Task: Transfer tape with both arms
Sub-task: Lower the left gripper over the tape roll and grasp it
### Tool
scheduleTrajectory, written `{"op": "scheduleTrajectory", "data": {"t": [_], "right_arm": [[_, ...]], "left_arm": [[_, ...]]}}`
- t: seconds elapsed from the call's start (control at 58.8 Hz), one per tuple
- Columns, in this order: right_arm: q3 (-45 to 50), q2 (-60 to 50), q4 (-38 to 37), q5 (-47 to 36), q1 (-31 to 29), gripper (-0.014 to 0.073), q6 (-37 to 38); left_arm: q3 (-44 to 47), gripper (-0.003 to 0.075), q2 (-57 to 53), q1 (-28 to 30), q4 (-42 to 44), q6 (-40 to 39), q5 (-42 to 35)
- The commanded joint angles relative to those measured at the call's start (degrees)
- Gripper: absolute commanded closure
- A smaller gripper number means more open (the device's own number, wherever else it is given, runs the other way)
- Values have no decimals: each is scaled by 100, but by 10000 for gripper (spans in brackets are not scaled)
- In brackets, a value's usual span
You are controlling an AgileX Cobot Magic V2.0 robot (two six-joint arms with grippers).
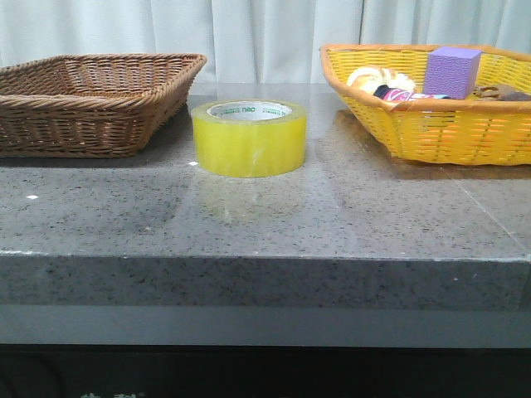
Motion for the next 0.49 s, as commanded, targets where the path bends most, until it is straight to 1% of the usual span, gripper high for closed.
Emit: {"op": "scheduleTrajectory", "data": {"t": [0.0, 0.289, 0.374, 0.476], "right_arm": [[-135, -9, 22, -363, 4, 150, -10], [-135, -9, 22, -363, 4, 150, -10], [-135, -9, 22, -363, 4, 150, -10], [-135, -9, 22, -363, 4, 150, -10]], "left_arm": [[-675, 162, 392, -52, 30, 315, 23], [-1970, 162, 1913, -52, -69, 1026, 1000], [-2277, 163, 2287, 19, -312, 1232, 1299], [-2546, 163, 2629, 184, -823, 1550, 1371]]}}
